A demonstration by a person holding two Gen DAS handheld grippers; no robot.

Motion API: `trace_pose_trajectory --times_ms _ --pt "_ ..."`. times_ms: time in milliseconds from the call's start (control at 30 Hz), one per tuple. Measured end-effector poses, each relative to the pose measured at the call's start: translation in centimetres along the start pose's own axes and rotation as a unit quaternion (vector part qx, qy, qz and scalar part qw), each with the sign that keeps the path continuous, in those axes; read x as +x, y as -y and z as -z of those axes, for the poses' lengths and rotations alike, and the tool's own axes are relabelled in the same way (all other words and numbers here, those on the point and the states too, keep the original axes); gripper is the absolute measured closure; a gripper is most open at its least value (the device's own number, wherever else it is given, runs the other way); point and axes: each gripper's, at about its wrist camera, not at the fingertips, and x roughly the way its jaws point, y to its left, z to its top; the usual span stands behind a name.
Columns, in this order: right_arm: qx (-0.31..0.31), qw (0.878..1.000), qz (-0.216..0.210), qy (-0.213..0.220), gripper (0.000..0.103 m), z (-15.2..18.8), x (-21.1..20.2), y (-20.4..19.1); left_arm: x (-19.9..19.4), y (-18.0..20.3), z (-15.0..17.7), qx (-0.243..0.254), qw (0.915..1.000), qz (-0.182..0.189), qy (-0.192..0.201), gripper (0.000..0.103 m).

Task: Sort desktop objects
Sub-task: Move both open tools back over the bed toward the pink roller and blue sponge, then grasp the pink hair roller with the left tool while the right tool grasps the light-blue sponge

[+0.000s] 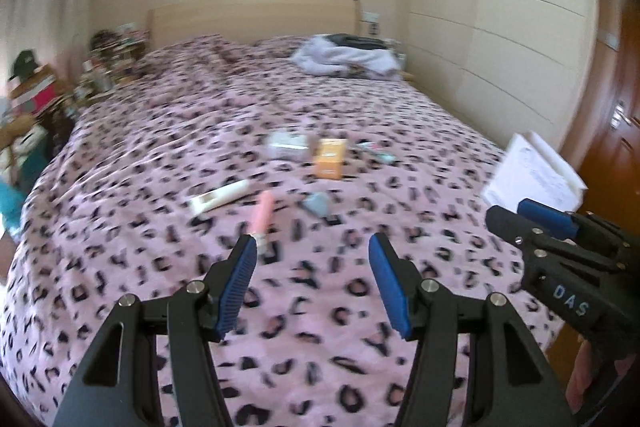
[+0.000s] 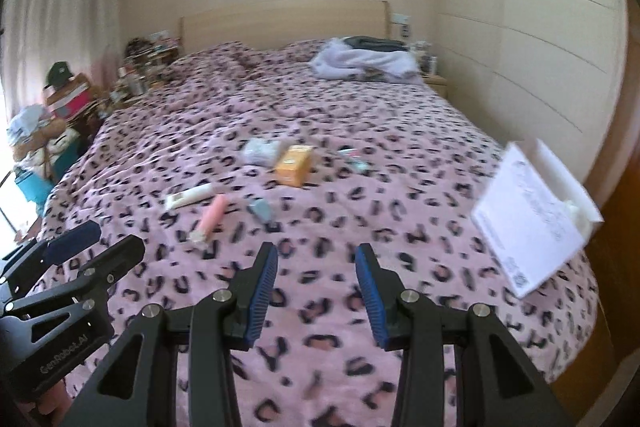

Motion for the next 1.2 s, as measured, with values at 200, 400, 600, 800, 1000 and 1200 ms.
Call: trace_pose_trajectory --times_ms 200,400,600,800,1000,1200 --pt "-0.008 0.999 -0.038 -0.020 0.062 0.8 3.1 -2.2 1.5 -4.5 1.6 -0.050 0.9980 -0.032 -0.020 0.037" --pt "0.011 0.997 -0.070 -0.044 0.062 2.2 6.4 -1.1 4.5 -6.2 2.4 -0.068 0.9952 -0.048 -0.052 0.036" --pt "0.035 0.995 -0.074 -0.058 0.062 3.0 9.3 2.4 8.4 -5.5 1.9 -0.062 0.9942 -0.044 -0.076 0.028" --pt "0.025 0.993 -0.106 -0.046 0.060 0.9 12.0 3.3 13.2 -4.3 -0.2 -0.049 0.9941 -0.042 -0.087 0.026" --pt "-0.033 0.983 -0.171 -0.053 0.056 -2.3 16.3 0.6 19.1 -4.2 -2.5 -0.029 0.9923 -0.057 -0.106 0.025" --pt "-0.075 0.975 -0.199 -0.071 0.056 -4.0 20.8 -1.3 24.0 -4.3 -2.2 -0.004 0.9879 -0.052 -0.146 0.025"
